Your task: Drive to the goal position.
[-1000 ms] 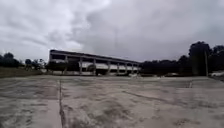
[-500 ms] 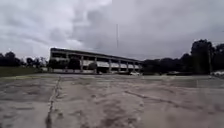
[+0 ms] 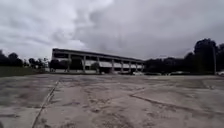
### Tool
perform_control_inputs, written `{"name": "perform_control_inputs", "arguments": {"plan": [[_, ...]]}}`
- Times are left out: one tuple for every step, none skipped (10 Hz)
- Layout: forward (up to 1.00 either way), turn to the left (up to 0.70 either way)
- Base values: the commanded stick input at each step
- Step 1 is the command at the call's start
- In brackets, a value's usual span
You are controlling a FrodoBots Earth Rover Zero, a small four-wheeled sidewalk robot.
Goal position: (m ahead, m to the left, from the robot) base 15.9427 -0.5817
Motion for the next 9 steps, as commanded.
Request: {"name": "perform_control_inputs", "arguments": {"plan": [[0.70, 0.00], [0.70, 0.00], [0.70, 0.00], [0.70, 0.00], [0.70, 0.00], [0.70, 0.00], [0.70, 0.00], [0.70, 0.00], [0.70, 0.00]]}}
